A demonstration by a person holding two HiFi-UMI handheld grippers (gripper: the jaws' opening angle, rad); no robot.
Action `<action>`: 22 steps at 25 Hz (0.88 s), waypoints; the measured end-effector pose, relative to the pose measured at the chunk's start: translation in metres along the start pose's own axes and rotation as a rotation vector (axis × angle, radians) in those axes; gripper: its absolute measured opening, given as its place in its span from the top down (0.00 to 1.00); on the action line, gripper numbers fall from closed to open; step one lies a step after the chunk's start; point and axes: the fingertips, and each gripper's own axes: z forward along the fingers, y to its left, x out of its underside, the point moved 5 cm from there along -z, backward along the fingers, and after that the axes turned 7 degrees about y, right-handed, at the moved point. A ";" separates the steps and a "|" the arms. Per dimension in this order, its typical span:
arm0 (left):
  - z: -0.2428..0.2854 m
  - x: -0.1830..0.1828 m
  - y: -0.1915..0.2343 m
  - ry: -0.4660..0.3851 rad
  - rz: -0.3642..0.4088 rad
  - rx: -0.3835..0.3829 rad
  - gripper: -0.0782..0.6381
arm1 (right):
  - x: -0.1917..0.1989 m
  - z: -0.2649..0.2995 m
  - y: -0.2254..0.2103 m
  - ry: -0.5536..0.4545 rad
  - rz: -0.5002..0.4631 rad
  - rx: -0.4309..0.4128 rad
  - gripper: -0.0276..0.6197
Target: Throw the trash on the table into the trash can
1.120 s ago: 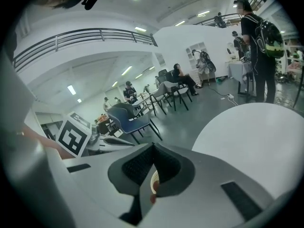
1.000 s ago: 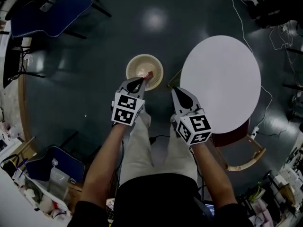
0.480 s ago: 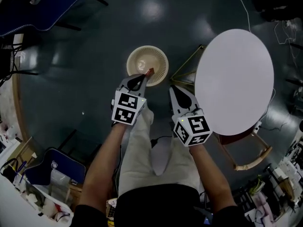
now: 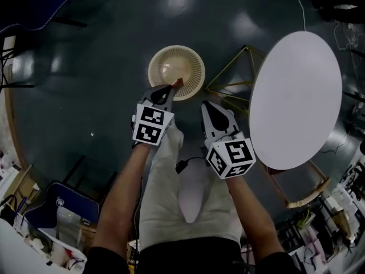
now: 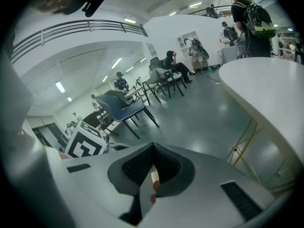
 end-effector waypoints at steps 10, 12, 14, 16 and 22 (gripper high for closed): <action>0.048 0.026 0.031 0.033 0.017 -0.017 0.87 | 0.031 0.051 -0.001 0.031 -0.015 -0.014 0.93; 0.057 0.027 0.035 0.034 0.019 -0.031 0.87 | 0.036 0.058 -0.006 0.032 -0.005 -0.011 0.93; 0.064 0.027 0.038 0.035 0.021 -0.050 0.87 | 0.041 0.063 -0.010 0.037 0.001 -0.007 0.93; 0.067 0.026 0.039 0.037 0.021 -0.067 0.87 | 0.043 0.062 -0.014 0.041 0.008 -0.001 0.93; 0.072 0.030 0.050 0.042 0.045 -0.065 0.87 | 0.048 0.069 -0.019 0.049 0.030 0.014 0.93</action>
